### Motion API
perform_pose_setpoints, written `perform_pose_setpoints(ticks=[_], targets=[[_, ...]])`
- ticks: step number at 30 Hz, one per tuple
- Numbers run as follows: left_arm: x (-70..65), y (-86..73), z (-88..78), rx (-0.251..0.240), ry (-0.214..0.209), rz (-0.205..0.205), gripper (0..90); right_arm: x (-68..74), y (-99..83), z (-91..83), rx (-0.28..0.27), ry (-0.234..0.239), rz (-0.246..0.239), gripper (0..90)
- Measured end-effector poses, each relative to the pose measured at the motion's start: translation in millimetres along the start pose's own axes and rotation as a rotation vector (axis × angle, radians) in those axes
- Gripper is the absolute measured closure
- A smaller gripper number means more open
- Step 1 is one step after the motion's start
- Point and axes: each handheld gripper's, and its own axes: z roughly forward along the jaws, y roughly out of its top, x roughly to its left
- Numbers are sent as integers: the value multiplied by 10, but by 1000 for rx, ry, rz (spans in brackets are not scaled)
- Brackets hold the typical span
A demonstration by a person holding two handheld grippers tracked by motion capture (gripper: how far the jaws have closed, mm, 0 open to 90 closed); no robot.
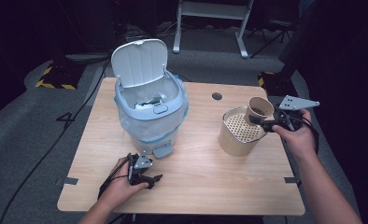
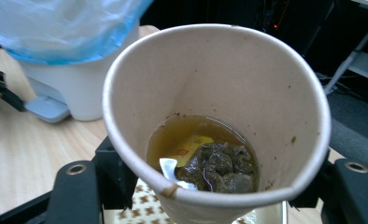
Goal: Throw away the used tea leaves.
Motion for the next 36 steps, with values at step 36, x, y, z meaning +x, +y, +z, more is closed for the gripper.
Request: perform_pose_setpoints(ticks=[36], targets=[[0, 0, 0, 0, 0, 0, 277, 297, -43, 150, 398, -462, -928, 362]])
